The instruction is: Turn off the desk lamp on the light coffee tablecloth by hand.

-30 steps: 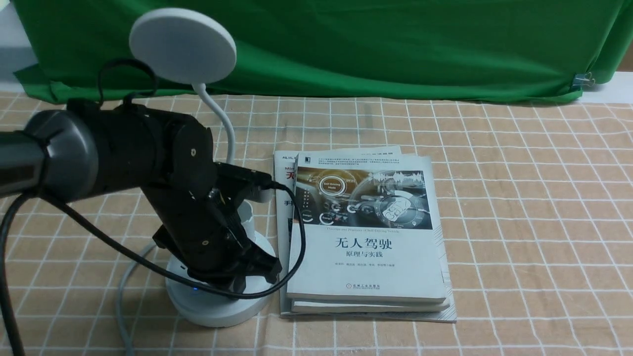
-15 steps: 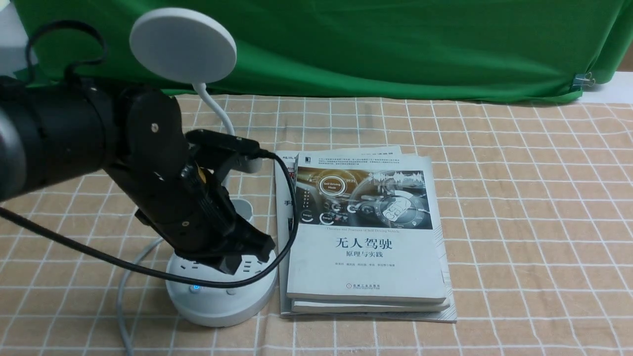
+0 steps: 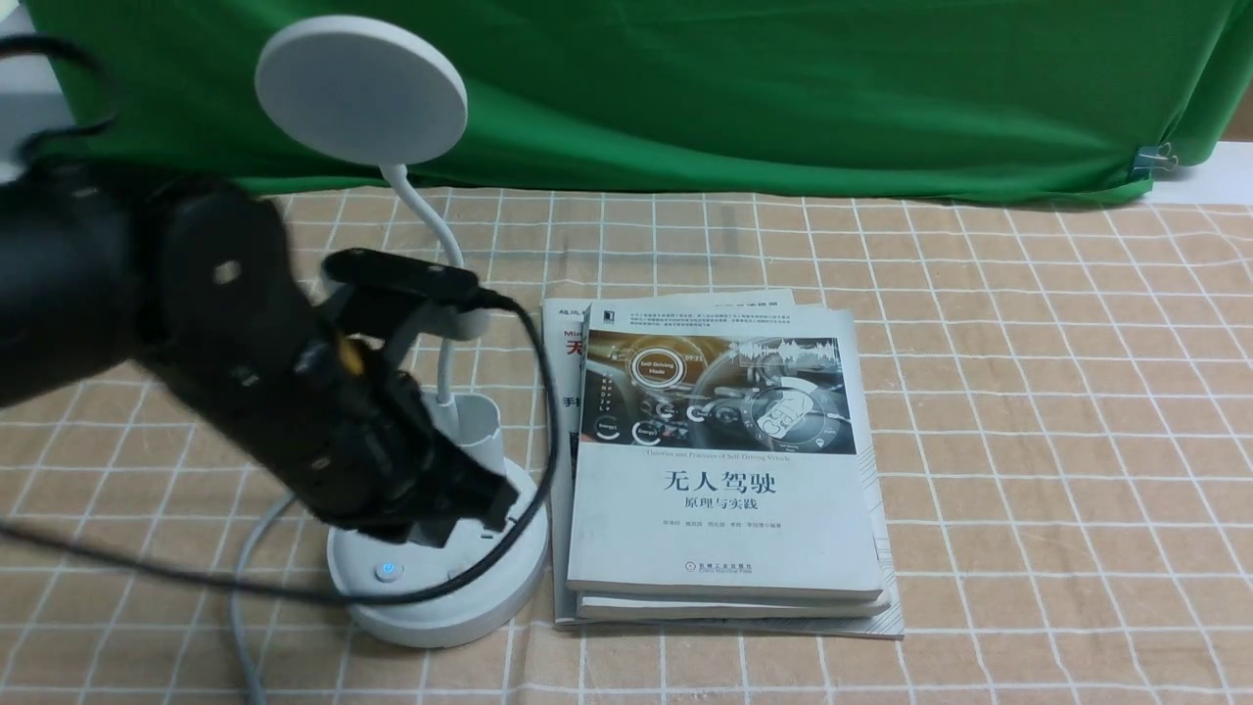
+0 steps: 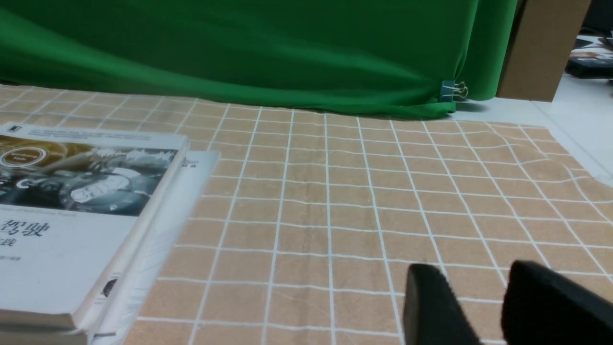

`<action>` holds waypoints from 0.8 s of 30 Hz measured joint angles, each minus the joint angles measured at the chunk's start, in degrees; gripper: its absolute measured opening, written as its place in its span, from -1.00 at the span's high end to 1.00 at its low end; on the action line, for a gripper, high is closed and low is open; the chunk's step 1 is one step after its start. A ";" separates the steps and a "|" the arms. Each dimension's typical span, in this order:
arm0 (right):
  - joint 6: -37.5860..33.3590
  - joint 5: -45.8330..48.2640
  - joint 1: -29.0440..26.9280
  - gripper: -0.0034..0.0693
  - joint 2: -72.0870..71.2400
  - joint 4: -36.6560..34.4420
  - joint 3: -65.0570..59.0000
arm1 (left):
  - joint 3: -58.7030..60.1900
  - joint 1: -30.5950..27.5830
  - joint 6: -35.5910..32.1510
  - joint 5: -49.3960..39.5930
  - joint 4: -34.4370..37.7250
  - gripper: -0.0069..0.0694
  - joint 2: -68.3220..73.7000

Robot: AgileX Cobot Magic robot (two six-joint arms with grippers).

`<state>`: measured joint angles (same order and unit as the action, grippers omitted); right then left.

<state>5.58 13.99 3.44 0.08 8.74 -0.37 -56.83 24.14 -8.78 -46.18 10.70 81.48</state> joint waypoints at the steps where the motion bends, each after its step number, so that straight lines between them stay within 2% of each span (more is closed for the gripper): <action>1: 0.00 0.00 0.00 0.24 0.00 0.00 0.00 | 2.27 0.00 0.32 1.72 -0.01 0.83 -3.00; 12: 0.00 0.00 0.00 0.24 0.00 0.00 0.00 | 23.08 0.00 0.65 16.64 0.16 0.83 -37.61; 15: 0.00 0.00 0.00 0.24 0.00 0.00 0.00 | 32.10 0.00 0.95 23.71 0.11 0.83 -50.31; 19: 0.00 0.00 0.00 0.24 0.00 0.00 0.00 | 39.35 0.00 1.70 29.89 0.11 0.83 -59.33; 24: 0.00 0.00 0.00 0.24 0.00 0.00 0.00 | 43.58 0.00 1.80 36.67 0.05 0.83 -63.45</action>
<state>5.58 13.99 3.44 0.08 8.74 -0.37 -13.26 24.14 -6.97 -9.51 10.76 18.04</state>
